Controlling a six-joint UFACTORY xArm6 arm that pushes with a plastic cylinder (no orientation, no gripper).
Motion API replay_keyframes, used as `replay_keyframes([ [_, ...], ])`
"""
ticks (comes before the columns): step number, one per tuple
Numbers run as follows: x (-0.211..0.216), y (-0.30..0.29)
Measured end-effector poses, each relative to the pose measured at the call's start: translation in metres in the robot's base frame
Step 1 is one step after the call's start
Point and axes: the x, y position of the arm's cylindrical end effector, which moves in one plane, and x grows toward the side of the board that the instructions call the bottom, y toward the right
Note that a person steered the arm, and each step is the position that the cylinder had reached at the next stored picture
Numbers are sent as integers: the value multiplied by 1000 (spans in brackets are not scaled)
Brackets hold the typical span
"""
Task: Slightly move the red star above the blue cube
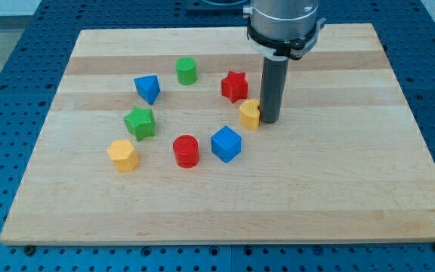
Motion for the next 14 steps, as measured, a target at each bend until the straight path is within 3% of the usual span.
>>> replay_keyframes([
  [2,41,150],
  [6,41,151],
  [10,-9,129],
  [14,-59,57],
])
